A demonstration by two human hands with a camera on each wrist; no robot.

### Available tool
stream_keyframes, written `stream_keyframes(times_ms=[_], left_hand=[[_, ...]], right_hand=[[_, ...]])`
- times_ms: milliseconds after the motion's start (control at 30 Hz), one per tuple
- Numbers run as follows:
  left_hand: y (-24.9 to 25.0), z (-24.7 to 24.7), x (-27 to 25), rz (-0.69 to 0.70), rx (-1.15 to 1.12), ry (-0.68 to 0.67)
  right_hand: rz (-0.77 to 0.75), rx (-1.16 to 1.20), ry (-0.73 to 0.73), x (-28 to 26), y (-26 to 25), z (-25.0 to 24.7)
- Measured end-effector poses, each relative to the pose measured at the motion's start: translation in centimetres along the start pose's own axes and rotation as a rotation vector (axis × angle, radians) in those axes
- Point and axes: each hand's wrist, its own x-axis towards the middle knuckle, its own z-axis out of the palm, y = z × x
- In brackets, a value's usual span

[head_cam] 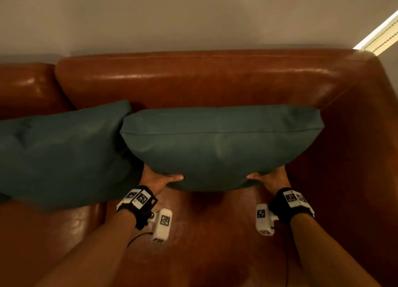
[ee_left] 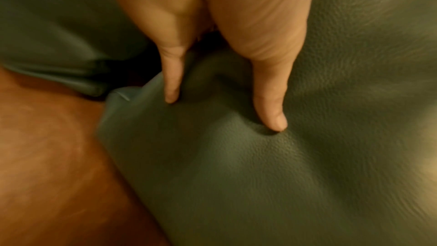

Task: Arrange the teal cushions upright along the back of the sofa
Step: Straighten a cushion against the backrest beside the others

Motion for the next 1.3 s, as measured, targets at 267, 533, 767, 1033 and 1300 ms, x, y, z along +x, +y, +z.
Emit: stream_keyframes(times_ms=[267, 533, 767, 1033, 1300], left_hand=[[-0.4, -0.7, 1.3, -0.075, 0.064, -0.040], [-1.5, -2.7, 1.6, -0.114, 0.061, -0.109], [-0.3, -1.0, 1.0, -0.121, 0.066, -0.136], [0.3, 3.7, 0.9, -0.081, 0.025, -0.209], [1.1, 4.6, 1.5, -0.149, -0.025, -0.234]], right_hand=[[0.018, -0.045, -0.031, 0.8, -0.2, 0.0], [0.080, 0.209, -0.026, -0.8, -0.5, -0.7], [0.097, 0.257, -0.010, -0.7, -0.5, -1.5], [0.127, 0.261, 0.073, 0.1, 0.5, -5.9], [0.151, 0.233, 0.116, 0.0, 0.4, -6.1]])
